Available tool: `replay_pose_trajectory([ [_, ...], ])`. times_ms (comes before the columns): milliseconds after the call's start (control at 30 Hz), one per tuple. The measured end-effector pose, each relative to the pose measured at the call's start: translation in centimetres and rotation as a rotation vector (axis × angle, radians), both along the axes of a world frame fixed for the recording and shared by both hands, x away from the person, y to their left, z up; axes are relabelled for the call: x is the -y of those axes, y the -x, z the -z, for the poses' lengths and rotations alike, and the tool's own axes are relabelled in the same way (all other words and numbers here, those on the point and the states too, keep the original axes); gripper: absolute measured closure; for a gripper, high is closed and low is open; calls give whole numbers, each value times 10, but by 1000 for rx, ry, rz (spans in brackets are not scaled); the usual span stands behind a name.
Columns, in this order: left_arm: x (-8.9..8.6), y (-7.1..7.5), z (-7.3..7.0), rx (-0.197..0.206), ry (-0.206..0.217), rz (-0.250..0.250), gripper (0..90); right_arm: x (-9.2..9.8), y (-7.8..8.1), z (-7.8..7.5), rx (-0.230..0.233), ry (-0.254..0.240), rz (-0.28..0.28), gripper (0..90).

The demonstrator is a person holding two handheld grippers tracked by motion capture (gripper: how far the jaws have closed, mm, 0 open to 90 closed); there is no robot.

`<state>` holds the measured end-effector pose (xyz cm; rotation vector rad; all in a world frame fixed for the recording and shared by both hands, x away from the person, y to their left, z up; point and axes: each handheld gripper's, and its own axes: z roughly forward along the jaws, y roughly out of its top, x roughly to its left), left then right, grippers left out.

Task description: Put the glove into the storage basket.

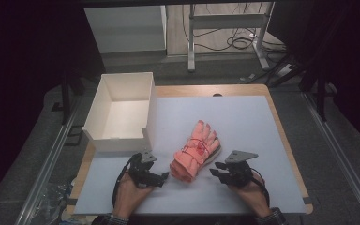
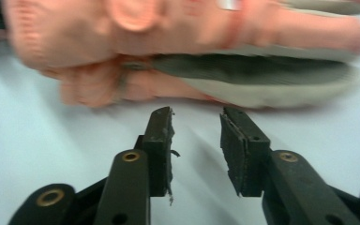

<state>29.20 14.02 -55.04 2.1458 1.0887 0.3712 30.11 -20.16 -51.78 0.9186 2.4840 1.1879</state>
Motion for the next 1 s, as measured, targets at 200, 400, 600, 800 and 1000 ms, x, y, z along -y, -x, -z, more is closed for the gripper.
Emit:
replay_pose_trajectory([
  [200,-2,1,-2,-6,-9,20,41,24,-7,-1,21,16,77,546],
  [400,-6,4,-11,-17,21,39,37,47,-14,1,37,38,153,467],
  [600,-6,9,-27,-28,25,56,23,66,-20,3,69,90,224,373],
  [800,-4,12,-45,-28,40,86,7,79,-26,9,68,125,268,287],
  [1000,2,11,-62,-41,44,99,0,81,-30,11,28,113,286,231],
])
